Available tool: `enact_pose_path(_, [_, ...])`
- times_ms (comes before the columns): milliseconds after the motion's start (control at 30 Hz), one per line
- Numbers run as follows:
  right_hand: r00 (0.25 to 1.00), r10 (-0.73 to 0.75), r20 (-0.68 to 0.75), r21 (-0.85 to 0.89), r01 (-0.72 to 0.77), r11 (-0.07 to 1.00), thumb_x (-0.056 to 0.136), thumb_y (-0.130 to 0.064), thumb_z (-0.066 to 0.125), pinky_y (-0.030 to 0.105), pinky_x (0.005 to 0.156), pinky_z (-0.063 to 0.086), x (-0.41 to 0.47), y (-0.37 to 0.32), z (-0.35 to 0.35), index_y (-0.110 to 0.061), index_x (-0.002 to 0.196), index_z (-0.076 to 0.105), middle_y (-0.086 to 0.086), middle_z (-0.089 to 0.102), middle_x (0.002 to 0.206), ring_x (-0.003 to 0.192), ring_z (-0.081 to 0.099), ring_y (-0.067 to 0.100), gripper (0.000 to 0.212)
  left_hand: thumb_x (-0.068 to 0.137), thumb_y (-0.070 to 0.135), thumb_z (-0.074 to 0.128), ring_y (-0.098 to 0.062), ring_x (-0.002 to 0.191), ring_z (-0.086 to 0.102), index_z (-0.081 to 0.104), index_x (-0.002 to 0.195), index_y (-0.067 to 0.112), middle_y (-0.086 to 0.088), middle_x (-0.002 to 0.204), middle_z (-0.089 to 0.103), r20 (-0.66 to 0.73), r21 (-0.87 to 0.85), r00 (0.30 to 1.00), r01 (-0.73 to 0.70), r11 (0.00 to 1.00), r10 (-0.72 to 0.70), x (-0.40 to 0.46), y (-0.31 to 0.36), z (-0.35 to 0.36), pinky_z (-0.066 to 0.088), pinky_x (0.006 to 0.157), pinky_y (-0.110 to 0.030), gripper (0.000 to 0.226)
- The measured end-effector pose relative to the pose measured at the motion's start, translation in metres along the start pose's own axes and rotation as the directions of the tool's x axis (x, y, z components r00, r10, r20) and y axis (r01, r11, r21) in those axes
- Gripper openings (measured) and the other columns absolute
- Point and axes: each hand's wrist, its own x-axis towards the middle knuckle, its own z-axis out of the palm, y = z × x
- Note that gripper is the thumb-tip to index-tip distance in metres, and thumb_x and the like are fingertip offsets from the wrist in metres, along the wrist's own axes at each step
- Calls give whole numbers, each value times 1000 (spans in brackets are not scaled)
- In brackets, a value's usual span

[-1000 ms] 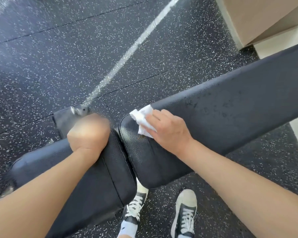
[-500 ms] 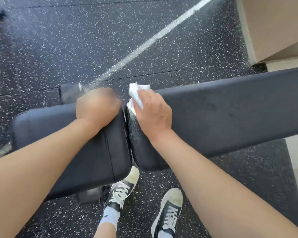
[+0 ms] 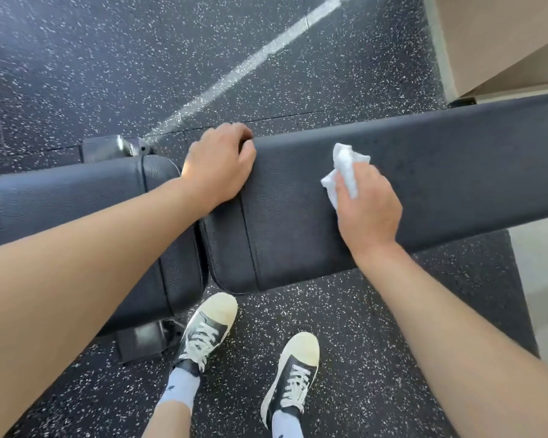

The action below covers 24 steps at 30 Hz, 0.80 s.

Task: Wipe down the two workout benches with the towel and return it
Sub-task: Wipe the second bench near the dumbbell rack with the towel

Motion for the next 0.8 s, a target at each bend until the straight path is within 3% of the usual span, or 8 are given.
enact_pose_path(100, [983,-176,-45,58,178,982,90,-25,70,36,47,40,-52,-50,11,-16,98,57,5,62,84,68,57,30,18,101,37,33,-35,99,60,66,102,21,-6,106,70,-50,145,997,70,987,-63,13,18,18,42,89,-47,37])
enact_pose_path(200, [884,-467,-11,81,466,881,96,-12,54,37,46,43,-97,-82,18,-17,94,61,4,60,80,62,49,25,9,98,37,28,-33,75,50,55,78,18,-3,74,58,-160,175,971,203,963,-176,20,21,26,34,72,-41,38])
enact_pose_path(300, [839,-544,8,107,540,835,90,-7,57,36,43,40,-98,-69,14,-19,81,66,1,56,73,60,46,22,17,96,39,26,-32,69,46,49,72,19,6,62,40,-230,223,961,206,953,-154,18,22,34,32,71,-41,39])
enact_pose_path(400, [874,-485,-31,4,485,874,87,-16,70,37,46,45,-67,-20,1,-17,89,72,1,59,76,62,53,24,3,94,41,25,-33,71,50,53,76,18,0,66,48,-275,247,951,209,946,-138,17,20,39,35,70,-42,41])
enact_pose_path(533, [982,-106,-156,-16,105,994,97,-38,59,40,54,42,-19,76,-11,-10,98,65,9,62,88,77,58,35,28,95,42,25,-35,78,54,67,93,19,-8,85,66,-296,279,945,222,934,-136,20,17,41,37,73,-43,47])
enact_pose_path(633, [980,113,-164,65,-104,992,99,-41,56,36,59,29,-18,87,-8,-9,97,60,9,61,92,80,55,36,32,95,40,26,-33,77,50,66,93,18,-8,83,62,-301,309,943,239,920,-143,20,16,42,35,73,-41,46])
enact_pose_path(700, [980,120,-157,93,-107,990,95,-41,59,34,57,25,-34,51,-1,-11,93,61,7,62,90,77,53,33,30,94,41,26,-33,77,48,65,90,19,-5,81,58,-302,294,941,241,925,-150,20,17,43,34,73,-41,45])
enact_pose_path(800, [991,-83,-104,218,104,970,89,-33,68,36,51,37,-67,-28,12,-17,91,68,4,65,86,71,53,28,16,93,41,26,-31,80,47,66,95,22,-4,84,60,-291,280,941,255,925,-171,21,17,42,32,75,-40,44])
